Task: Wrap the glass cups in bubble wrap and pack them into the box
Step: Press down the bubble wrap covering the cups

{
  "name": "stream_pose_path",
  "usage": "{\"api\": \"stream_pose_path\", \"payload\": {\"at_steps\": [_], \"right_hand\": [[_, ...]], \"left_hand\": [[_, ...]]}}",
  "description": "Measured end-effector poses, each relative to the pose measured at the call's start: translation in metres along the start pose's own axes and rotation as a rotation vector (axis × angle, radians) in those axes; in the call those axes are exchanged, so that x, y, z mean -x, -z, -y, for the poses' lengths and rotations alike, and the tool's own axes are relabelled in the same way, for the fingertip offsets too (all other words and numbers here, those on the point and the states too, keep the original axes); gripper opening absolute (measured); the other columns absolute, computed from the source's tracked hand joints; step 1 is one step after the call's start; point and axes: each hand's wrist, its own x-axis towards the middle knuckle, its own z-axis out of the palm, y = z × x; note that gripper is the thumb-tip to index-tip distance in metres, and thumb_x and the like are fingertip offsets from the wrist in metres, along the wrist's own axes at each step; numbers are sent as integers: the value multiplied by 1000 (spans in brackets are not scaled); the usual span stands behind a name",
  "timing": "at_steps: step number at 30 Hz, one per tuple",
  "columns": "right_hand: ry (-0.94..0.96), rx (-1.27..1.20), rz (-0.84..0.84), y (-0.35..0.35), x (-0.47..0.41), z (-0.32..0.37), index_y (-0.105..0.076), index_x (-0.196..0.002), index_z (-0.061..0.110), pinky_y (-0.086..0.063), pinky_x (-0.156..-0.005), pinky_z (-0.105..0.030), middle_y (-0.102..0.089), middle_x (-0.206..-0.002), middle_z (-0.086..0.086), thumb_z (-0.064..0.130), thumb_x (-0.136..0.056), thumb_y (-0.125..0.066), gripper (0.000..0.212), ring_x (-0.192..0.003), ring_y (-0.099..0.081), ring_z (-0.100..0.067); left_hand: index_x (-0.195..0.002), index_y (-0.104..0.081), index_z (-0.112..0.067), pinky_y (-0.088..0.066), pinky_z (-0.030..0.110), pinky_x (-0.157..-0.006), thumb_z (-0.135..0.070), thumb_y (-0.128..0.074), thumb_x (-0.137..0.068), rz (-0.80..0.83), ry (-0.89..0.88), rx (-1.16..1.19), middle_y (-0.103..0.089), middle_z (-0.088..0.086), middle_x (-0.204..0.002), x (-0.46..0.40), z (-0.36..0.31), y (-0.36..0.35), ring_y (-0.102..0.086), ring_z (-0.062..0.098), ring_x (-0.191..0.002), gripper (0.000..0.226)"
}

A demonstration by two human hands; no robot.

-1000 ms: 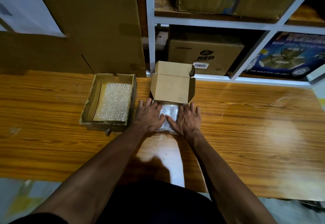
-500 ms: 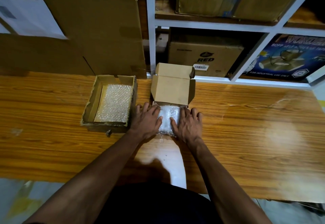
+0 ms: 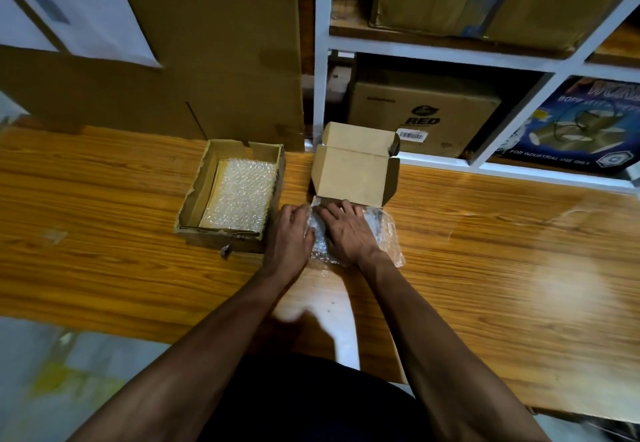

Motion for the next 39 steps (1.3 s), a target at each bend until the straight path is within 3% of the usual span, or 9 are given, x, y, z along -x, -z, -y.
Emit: {"api": "stream_pose_path", "payload": {"at_steps": [4,11,18,23,33,39], "right_hand": [[2,-57,6,-3,1,-2,-45,-147,16,-38,-93,-46,-59,-131,-10,28,-96,-53,53,-110,-48,-30],[-6,-71,-3,-9,0,-4,-44,-150,20,-38,-94,-47,-60,-136,-8,29,-98,-49,53,-112,-50,-33],[-28,-93,12,-8,0,-3,-39,-150,21,-37,-96,-48,-59,-141,-10,30,-101,-45,51,-116,-47,-33],[-31,-79,23,-8,-1,-5,-45,-147,25,-38,-97,-48,-59,-143,-8,31,-101,-48,46,-117,-46,-34],[-25,2,121,-4,-10,-5,-47,-152,27,-35,-100,-46,-47,-150,-5,42,-102,-45,52,-124,-39,-35],[-28,24,128,-3,-11,1,-51,-146,23,-34,-97,-46,-46,-148,-6,41,-103,-42,48,-121,-40,-35]], "left_hand": [[-134,-58,-18,-53,39,-96,-18,-70,-96,-35,47,125,-65,6,-125,2,-3,4,-60,25,-114,39],[-120,-70,-12,-54,40,-85,-11,-61,-97,-70,-113,41,-65,8,-109,6,-1,5,-62,24,-95,24],[-130,-64,-18,-52,32,-86,-13,-66,-96,4,-132,-90,-57,1,-115,13,-6,9,-57,18,-99,35],[-125,-71,-14,-54,37,-80,-15,-62,-98,36,-104,-63,-53,7,-111,14,-6,10,-58,22,-91,28],[-120,-65,-23,-46,43,-91,-47,-40,-100,79,-19,-252,-44,3,-112,20,-15,3,-46,20,-103,40],[-114,-68,-30,-40,44,-93,-50,-39,-102,77,79,-296,-47,2,-117,19,-21,2,-46,22,-111,36]]}}
